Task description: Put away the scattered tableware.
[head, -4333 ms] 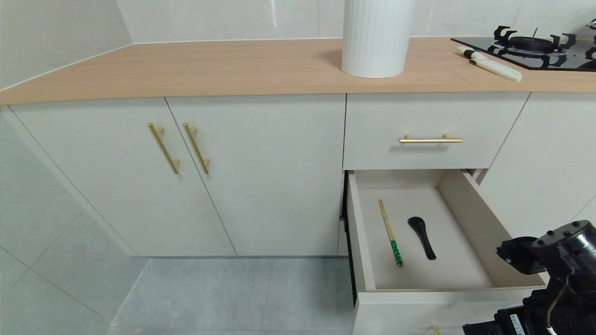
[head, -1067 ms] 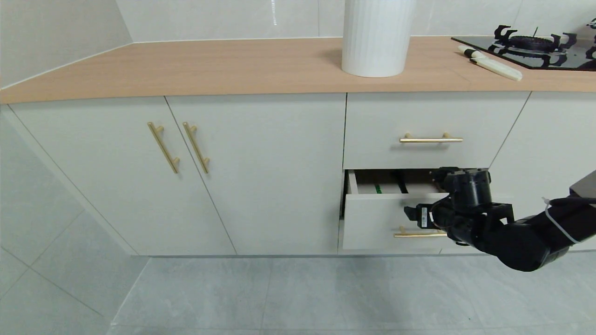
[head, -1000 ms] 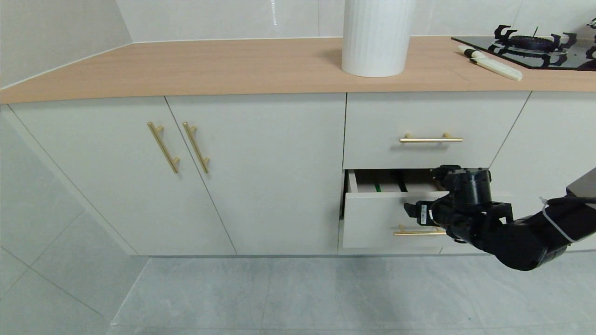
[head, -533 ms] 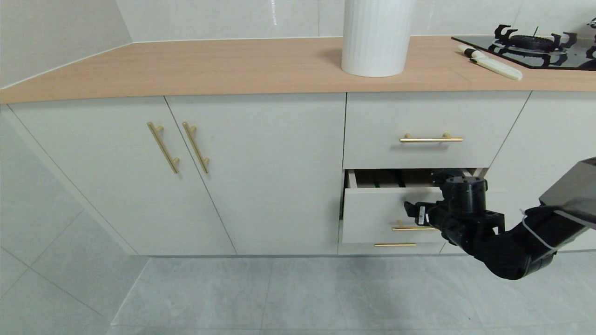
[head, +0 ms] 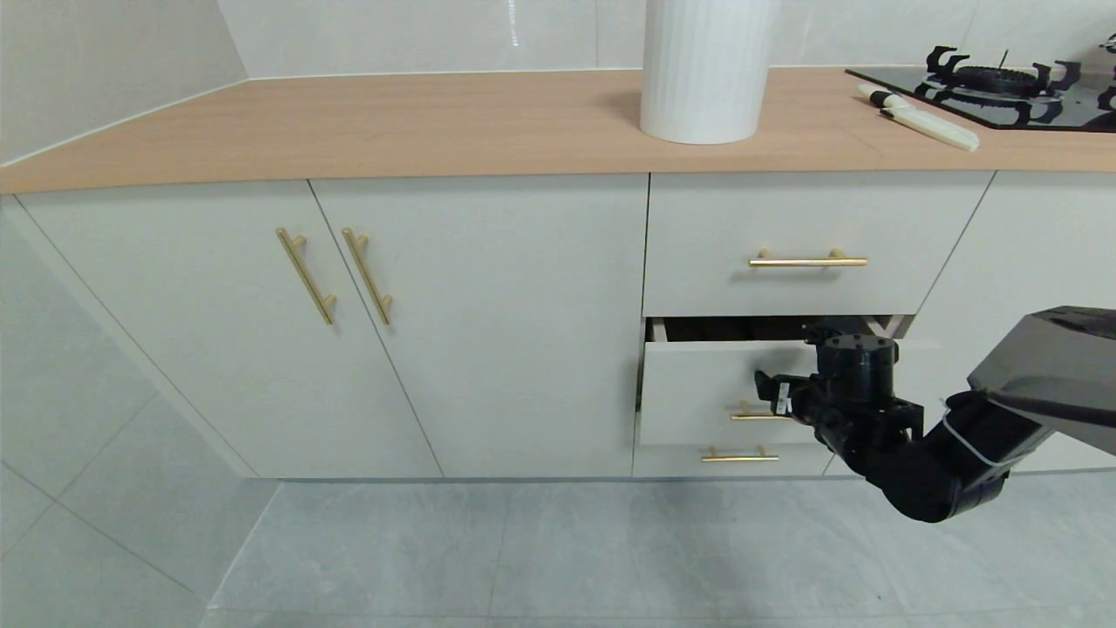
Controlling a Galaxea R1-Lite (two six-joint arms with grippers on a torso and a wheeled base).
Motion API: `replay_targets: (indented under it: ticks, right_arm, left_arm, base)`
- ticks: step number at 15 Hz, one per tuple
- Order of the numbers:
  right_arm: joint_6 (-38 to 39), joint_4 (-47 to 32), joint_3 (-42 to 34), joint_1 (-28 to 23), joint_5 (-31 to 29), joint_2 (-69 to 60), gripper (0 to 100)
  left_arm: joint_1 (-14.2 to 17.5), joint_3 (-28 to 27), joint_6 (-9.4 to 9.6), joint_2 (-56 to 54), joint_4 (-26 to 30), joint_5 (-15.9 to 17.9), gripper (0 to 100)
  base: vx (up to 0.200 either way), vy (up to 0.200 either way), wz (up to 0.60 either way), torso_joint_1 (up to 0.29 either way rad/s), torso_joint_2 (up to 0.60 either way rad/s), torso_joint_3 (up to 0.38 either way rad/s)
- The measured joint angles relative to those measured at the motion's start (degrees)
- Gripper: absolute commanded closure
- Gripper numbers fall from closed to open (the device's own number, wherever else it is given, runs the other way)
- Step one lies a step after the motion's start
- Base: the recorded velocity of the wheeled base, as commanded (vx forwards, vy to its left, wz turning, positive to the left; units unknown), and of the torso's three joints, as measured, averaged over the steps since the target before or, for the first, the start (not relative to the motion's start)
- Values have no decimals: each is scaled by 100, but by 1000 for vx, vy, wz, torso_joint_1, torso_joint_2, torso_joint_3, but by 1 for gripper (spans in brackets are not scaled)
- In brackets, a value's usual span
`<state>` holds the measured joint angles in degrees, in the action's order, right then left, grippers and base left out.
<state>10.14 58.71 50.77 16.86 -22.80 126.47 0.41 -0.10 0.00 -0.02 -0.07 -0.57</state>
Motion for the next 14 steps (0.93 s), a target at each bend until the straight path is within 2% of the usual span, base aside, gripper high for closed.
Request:
replay_targets:
  ticks: [4, 14]
  right_arm:
    - [17, 378, 156, -77, -13, 138, 0]
    - [41, 552, 675, -197, -211, 540, 0]
  left_arm:
    - [0, 0, 0, 0, 0, -2, 0]
    - [0, 0, 2, 0, 0, 0, 0]
  base:
    - [0, 0, 0, 0, 0, 0]
    - [0, 0, 0, 0, 0, 0]
